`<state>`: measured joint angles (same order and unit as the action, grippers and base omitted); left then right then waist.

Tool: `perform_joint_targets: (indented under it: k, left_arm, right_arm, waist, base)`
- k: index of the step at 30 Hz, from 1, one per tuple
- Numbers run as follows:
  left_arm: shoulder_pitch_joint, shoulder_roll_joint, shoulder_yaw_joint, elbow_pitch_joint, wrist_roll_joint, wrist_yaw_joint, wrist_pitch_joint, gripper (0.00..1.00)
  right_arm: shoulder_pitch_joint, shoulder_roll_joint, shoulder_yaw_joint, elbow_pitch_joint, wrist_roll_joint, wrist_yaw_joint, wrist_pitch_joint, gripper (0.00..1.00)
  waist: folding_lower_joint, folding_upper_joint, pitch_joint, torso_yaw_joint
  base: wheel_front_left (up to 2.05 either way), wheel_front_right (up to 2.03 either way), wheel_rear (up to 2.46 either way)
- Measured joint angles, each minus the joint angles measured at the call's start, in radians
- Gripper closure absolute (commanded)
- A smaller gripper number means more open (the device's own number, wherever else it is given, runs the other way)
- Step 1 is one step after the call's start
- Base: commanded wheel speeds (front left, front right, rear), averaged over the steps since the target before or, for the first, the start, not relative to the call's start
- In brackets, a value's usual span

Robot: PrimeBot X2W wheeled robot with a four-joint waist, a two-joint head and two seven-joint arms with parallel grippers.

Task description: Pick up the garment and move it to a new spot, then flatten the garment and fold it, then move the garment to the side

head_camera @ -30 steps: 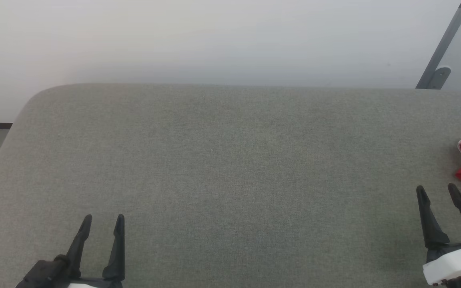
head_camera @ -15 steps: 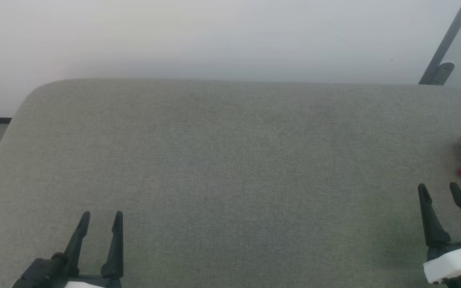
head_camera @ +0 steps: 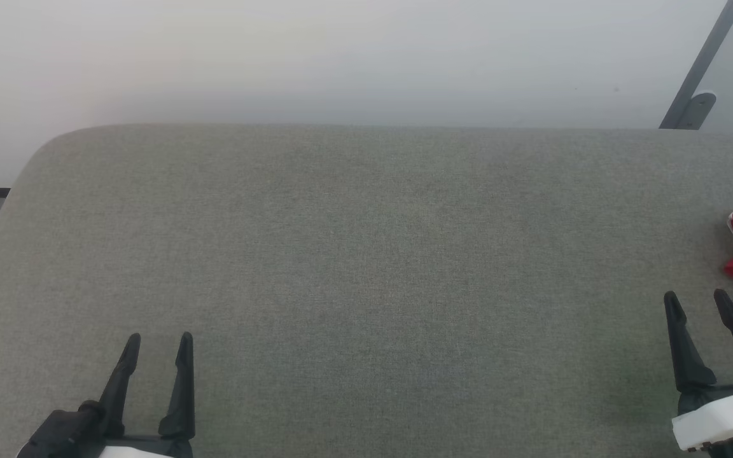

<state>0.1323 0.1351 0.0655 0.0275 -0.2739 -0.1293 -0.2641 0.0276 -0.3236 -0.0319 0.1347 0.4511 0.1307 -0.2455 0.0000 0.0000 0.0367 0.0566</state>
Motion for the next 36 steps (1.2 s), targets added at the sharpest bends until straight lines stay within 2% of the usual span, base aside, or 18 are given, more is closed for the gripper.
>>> perform_joint_targets:
  k: [3, 4, 10, 36]
  left_arm:
    - [0.001, 0.000, 0.002, 0.000, -0.003, 0.000, 0.000, 0.00]
    - [0.001, -0.001, 0.004, 0.000, -0.004, 0.000, 0.000, 1.00]
    - [0.013, -0.021, -0.001, 0.048, -0.014, 0.000, 0.005, 1.00]
    - [-0.050, -0.028, -0.003, 0.108, -0.444, 0.000, 0.108, 1.00]
  right_arm:
    - [0.000, 0.001, 0.001, 0.000, 0.001, 0.000, -0.001, 0.00]
    - [0.000, 0.001, 0.001, 0.000, 0.002, 0.000, -0.001, 1.00]
    - [0.020, 0.037, 0.013, 0.045, 0.005, 0.000, 0.002, 1.00]
    - [-0.014, 0.110, -0.013, 0.067, 0.372, 0.000, 0.114, 1.00]
  waist:
    - [0.0000, 0.0000, 0.002, -0.001]
    - [0.0000, 0.0000, 0.003, -0.001]
    - [0.0000, 0.0000, 0.004, -0.002]
    - [0.0000, 0.0000, -0.004, -0.013]
  base:
    - [0.00, 0.00, 0.00]
    - [0.00, 0.00, 0.00]
    - [0.00, 0.00, 0.00]
    - [0.00, 0.00, 0.00]
